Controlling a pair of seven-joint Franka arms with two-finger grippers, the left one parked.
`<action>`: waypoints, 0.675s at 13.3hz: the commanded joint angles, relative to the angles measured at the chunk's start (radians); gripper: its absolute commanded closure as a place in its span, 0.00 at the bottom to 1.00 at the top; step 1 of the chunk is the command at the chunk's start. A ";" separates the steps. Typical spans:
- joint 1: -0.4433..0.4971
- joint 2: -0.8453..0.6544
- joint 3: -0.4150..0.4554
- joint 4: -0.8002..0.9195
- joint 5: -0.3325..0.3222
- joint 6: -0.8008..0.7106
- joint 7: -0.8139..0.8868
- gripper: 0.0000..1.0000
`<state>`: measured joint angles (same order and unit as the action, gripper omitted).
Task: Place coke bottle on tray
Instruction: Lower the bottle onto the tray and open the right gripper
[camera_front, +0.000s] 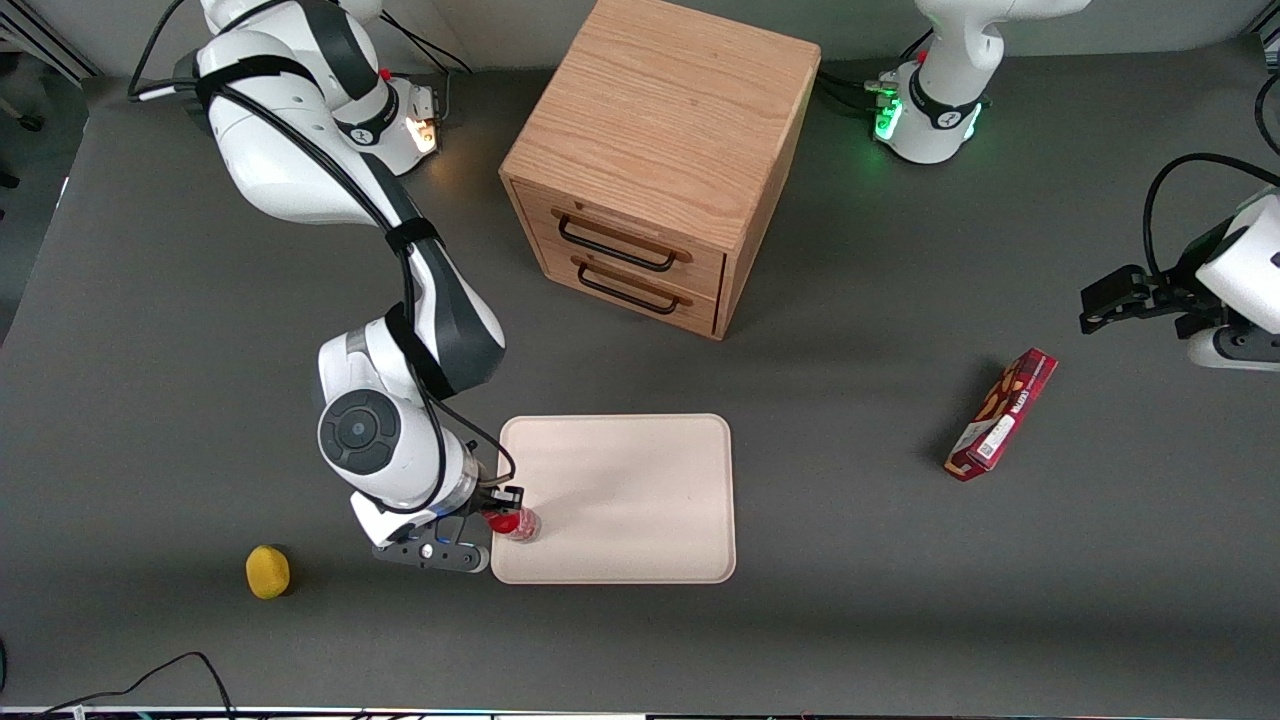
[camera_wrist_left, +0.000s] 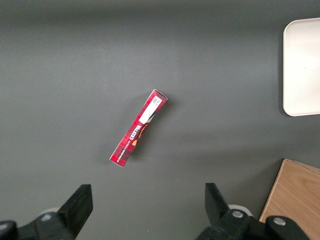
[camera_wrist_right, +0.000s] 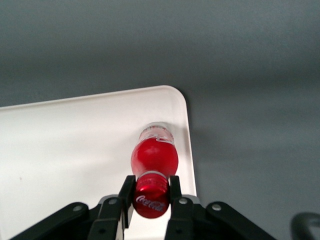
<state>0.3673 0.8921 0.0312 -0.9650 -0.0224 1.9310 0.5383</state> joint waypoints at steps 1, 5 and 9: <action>0.013 0.039 -0.025 0.049 -0.013 0.039 0.029 1.00; 0.013 0.021 -0.025 0.048 -0.048 0.019 0.031 0.00; -0.002 -0.181 -0.019 -0.172 -0.048 -0.086 0.017 0.00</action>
<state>0.3669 0.8692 0.0157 -0.9660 -0.0509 1.8790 0.5404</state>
